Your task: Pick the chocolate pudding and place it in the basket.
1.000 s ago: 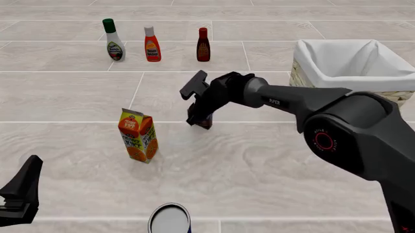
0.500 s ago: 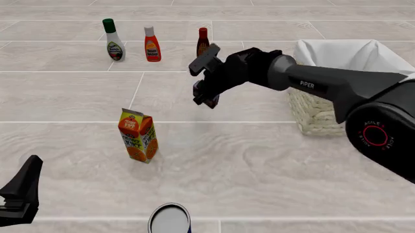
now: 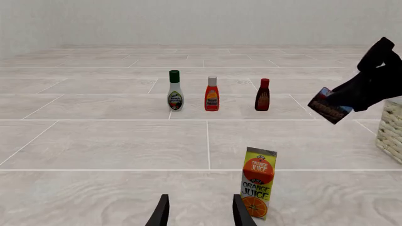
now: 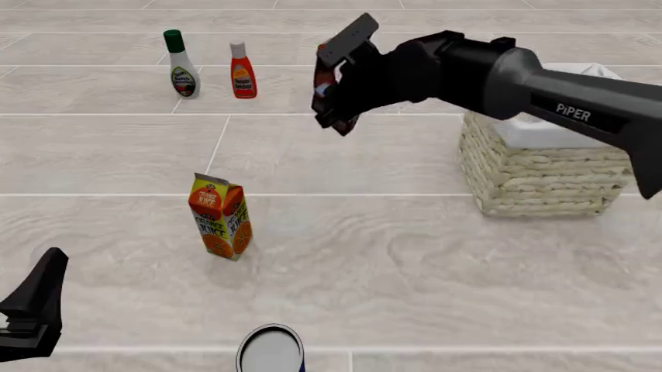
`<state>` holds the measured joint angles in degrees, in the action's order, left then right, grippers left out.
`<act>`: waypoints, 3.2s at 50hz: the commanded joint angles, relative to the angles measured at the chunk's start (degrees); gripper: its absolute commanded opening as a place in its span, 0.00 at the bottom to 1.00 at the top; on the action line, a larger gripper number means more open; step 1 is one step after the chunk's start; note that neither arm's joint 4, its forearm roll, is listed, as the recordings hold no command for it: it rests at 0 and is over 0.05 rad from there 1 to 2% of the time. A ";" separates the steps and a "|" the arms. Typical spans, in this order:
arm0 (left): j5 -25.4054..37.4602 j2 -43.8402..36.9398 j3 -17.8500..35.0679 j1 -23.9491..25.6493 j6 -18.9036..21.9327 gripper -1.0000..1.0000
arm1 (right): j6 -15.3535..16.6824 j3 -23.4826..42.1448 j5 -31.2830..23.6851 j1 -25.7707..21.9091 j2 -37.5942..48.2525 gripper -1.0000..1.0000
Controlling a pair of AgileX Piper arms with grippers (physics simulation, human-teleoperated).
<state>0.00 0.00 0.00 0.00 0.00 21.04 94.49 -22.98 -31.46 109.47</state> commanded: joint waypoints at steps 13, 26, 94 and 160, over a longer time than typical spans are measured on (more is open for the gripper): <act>0.00 0.00 0.00 0.00 0.00 1.00 | -4.55 6.08 -3.81 5.54 -3.96 0.00; 0.00 0.00 0.00 0.00 0.00 1.00 | -4.77 15.00 -9.07 9.94 -2.95 0.00; 0.00 0.00 0.00 0.00 0.00 1.00 | -12.85 32.34 -17.70 36.89 2.56 0.00; 0.00 0.00 0.00 0.00 0.00 1.00 | -13.16 16.55 -9.02 40.15 4.71 0.00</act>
<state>0.00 0.00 0.00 0.00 0.00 8.56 113.24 -33.42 8.84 114.11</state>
